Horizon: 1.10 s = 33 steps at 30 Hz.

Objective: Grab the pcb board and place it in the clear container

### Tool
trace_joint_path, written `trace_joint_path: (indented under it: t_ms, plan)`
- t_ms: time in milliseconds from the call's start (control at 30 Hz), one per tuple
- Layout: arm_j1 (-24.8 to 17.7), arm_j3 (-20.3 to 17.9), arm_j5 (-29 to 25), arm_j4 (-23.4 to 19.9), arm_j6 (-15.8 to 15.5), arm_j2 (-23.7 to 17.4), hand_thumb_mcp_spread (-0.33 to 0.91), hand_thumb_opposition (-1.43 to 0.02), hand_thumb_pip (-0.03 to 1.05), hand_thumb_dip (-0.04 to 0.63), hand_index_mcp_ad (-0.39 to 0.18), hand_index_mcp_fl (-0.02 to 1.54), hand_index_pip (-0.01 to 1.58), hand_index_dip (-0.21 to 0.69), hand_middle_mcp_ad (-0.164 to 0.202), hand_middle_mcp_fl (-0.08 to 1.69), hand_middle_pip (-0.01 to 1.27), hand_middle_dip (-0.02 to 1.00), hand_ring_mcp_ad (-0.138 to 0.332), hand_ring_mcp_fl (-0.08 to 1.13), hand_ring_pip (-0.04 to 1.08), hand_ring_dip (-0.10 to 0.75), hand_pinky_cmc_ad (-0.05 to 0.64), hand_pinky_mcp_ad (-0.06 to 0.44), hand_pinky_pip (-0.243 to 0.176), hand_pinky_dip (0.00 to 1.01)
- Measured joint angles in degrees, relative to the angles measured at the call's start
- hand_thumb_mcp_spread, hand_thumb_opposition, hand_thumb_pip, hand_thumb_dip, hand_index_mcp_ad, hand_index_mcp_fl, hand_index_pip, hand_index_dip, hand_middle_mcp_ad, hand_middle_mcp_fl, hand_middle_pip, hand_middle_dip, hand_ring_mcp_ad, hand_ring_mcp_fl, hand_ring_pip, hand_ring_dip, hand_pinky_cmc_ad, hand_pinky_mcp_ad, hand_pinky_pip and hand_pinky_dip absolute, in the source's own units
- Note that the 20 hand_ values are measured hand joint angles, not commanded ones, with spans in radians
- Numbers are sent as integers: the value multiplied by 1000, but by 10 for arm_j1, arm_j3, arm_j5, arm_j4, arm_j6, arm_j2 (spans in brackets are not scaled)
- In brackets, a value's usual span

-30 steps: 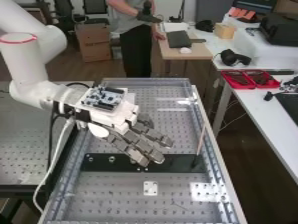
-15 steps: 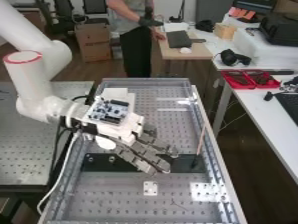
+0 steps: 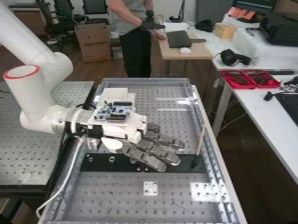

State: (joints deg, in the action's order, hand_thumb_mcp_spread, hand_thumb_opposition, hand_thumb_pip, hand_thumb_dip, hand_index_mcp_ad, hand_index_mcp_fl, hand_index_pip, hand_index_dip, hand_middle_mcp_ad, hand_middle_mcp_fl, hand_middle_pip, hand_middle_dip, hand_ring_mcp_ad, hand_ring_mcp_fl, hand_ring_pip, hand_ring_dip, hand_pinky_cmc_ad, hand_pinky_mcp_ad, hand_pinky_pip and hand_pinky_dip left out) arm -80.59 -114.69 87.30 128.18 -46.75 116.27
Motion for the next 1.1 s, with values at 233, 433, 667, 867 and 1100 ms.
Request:
trace_joint_path:
  t_ms: [233,433,667,867,1100]
  plan:
    - [4,13,27,15,-30,13,449,-867,721,253,-72,19,1545,70,80,2,141,112,262,3,89,0,297,215,-91,349]
    - [11,27,41,43,-40,21,449,-864,726,253,-73,19,1548,66,75,2,147,115,262,3,86,9,297,215,-91,349]
    - [17,36,47,67,-50,22,449,-864,726,253,-72,19,1548,63,75,2,147,122,262,3,86,5,297,215,-91,354]
    - [21,43,54,83,-71,24,449,-867,726,253,-72,19,1548,63,75,2,147,122,262,3,86,5,297,215,-91,354]
    - [25,44,55,78,-83,28,449,-867,726,253,-75,19,1548,63,75,0,147,124,262,3,86,5,297,213,-91,356]
